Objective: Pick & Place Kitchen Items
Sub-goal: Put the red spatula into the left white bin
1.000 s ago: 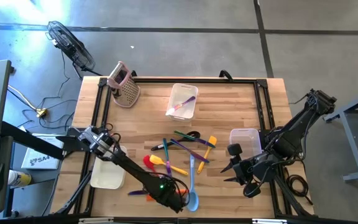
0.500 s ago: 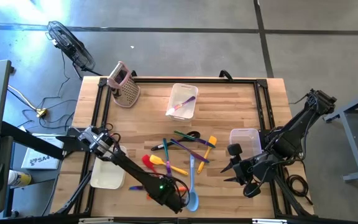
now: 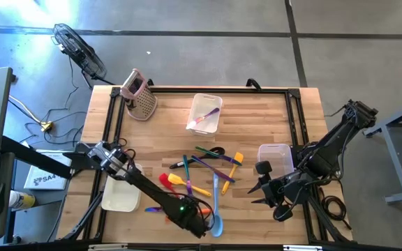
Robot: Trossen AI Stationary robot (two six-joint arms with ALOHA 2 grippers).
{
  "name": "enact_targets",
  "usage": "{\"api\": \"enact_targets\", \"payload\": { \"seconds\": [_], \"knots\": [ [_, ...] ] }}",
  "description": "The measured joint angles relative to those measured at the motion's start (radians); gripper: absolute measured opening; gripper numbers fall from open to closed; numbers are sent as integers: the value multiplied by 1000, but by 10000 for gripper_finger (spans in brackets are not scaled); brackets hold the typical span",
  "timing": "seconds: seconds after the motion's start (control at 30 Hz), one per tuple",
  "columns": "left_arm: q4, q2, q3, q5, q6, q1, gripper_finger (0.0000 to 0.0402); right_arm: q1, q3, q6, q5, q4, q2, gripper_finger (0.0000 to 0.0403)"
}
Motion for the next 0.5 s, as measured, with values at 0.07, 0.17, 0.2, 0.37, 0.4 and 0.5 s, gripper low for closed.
{"api": "enact_targets", "payload": {
  "seconds": [0.07,0.17,0.2,0.37,0.4,0.5],
  "knots": [
    [-6,2,16,-20,19,-2,111,0,0,0,0,0,0,140],
    [-9,8,44,-46,23,-2,111,0,0,0,0,0,0,140],
    [1,8,49,-50,24,-2,111,0,0,0,0,0,0,140],
    [15,7,52,-21,39,-8,111,0,0,-1,0,-12,0,140],
    [21,7,52,-1,39,-8,111,0,0,-2,0,-17,0,140],
    [28,7,53,15,45,-8,111,0,0,-4,0,-25,0,140]
  ]
}}
